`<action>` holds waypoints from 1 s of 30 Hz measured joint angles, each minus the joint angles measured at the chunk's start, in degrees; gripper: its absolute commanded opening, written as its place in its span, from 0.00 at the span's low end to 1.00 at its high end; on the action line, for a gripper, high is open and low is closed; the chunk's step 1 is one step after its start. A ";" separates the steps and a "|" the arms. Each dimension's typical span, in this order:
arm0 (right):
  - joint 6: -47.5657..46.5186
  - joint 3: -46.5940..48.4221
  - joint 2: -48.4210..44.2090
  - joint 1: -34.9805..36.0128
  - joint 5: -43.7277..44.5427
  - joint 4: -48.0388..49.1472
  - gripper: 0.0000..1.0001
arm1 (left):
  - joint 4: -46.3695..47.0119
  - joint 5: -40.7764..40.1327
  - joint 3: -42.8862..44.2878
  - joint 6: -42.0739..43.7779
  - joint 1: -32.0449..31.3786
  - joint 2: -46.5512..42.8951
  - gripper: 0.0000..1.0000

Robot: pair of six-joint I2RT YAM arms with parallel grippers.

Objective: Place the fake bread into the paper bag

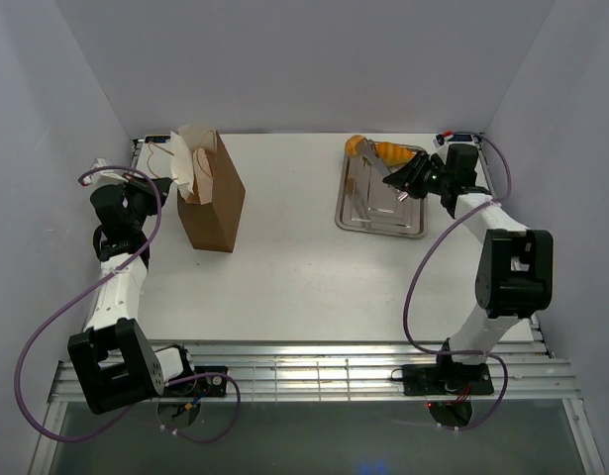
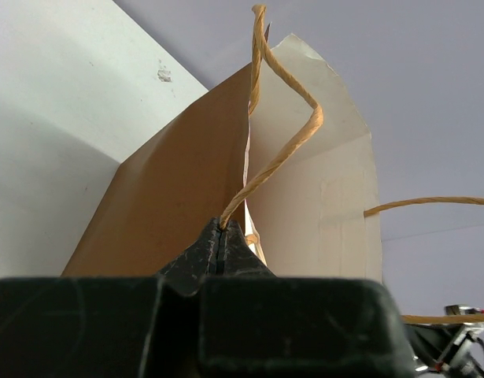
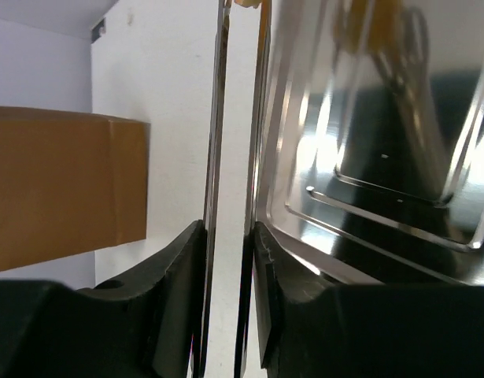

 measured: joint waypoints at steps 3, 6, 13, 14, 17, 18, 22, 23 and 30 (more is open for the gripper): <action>-0.70 0.04 -6.10 2.03 -0.15 -0.42 0.18 | -0.02 -0.02 0.00 0.02 0.00 0.00 0.00; -1.79 1.25 -13.07 6.19 -0.28 -1.75 0.18 | -0.07 -0.04 0.00 0.13 0.00 -0.04 0.00; -4.63 11.23 -22.36 19.02 -0.02 -4.20 0.18 | -0.55 -0.24 0.00 0.46 0.00 -0.13 0.00; -5.33 12.92 -22.95 22.23 0.11 -4.68 0.18 | -0.57 -0.26 0.00 0.46 0.00 -0.13 0.00; -7.74 17.53 -23.87 29.86 0.57 -5.88 0.18 | -0.83 -0.26 0.00 0.46 0.00 -0.13 0.00; -8.31 18.69 -23.89 31.82 0.57 -6.43 0.18 | -0.92 -0.28 0.00 0.46 0.00 -0.15 0.00; -11.30 22.51 -23.32 38.27 0.98 -9.03 0.18 | -1.03 -0.26 0.00 0.46 0.00 -0.35 0.00; -11.96 23.12 -22.75 39.32 1.38 -9.49 0.18 | -1.11 -0.28 0.00 0.44 0.00 -0.42 0.00; -15.15 24.33 -16.17 45.31 7.04 -14.29 0.22 | -1.46 -0.28 0.00 0.44 0.00 -0.61 0.00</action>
